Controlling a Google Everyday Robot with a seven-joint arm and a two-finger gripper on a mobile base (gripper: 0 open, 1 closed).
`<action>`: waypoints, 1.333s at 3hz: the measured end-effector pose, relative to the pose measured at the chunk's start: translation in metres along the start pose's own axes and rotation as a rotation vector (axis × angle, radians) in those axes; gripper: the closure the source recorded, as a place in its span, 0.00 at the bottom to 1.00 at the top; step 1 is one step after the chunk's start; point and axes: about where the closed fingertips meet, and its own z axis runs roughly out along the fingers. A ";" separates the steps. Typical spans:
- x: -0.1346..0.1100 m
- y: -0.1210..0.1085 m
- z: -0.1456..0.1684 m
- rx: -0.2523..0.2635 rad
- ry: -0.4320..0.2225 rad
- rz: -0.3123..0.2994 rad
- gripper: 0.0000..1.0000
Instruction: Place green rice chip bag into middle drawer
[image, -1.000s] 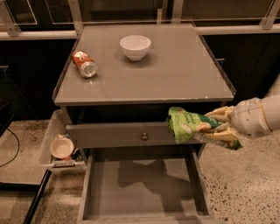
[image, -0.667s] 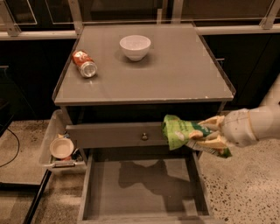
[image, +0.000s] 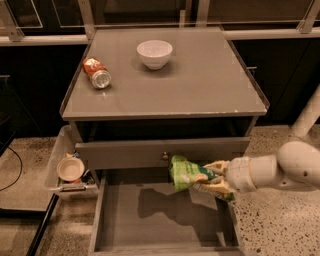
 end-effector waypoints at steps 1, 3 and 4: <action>0.034 0.000 0.040 -0.030 -0.020 0.056 1.00; 0.050 0.010 0.061 -0.035 -0.028 0.074 1.00; 0.081 0.027 0.109 -0.034 -0.015 0.094 1.00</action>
Offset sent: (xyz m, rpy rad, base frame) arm 0.0091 0.0066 -0.0451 0.0328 0.0477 -0.0076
